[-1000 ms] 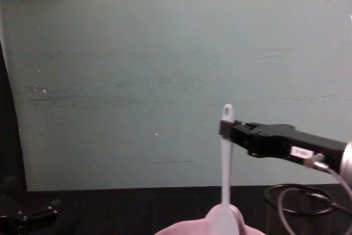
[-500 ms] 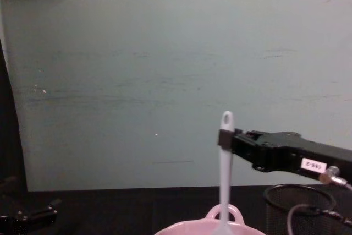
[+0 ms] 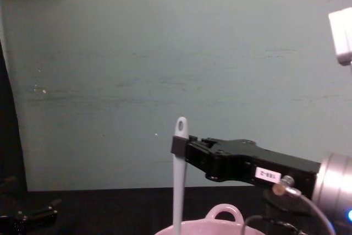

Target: Use the one hand to pick up the spoon and stir the clear water in the bowl.

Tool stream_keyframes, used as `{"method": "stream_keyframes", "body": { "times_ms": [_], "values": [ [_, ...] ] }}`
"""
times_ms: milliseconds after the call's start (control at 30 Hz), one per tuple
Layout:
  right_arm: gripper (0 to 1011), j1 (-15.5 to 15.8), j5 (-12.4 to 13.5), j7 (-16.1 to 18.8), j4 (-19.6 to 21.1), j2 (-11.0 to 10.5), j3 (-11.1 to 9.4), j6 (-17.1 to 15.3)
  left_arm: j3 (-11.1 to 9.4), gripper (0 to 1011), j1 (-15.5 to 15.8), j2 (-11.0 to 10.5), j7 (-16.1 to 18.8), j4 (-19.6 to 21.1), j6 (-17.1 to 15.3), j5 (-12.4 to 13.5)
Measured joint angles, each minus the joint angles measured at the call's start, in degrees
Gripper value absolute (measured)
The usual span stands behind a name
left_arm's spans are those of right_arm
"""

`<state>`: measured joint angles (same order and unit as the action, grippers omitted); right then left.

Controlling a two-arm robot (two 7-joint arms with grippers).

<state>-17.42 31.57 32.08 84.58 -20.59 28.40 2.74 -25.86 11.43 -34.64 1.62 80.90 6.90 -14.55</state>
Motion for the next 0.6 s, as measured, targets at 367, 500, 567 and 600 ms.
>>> {"method": "stream_keyframes", "body": {
  "times_ms": [367,500,567,600],
  "values": [
    [117,-4.14,-0.76,0.11,-6.33,2.44,0.57,1.43,0.0,1005,0.0,0.0,0.0,0.0,0.0,0.0],
    [117,-4.66,-0.76,-0.79,-8.03,2.54,-0.64,1.85,0.0,1005,0.0,0.0,0.0,0.0,0.0,0.0],
    [116,-4.69,-0.9,-1.43,-8.35,2.24,-1.41,2.05,0.0,1005,0.0,0.0,0.0,0.0,0.0,0.0],
    [117,-4.65,-0.94,-1.65,-8.35,2.08,-1.71,2.09,0.0,1005,0.0,0.0,0.0,0.0,0.0,0.0]
  ]
}}
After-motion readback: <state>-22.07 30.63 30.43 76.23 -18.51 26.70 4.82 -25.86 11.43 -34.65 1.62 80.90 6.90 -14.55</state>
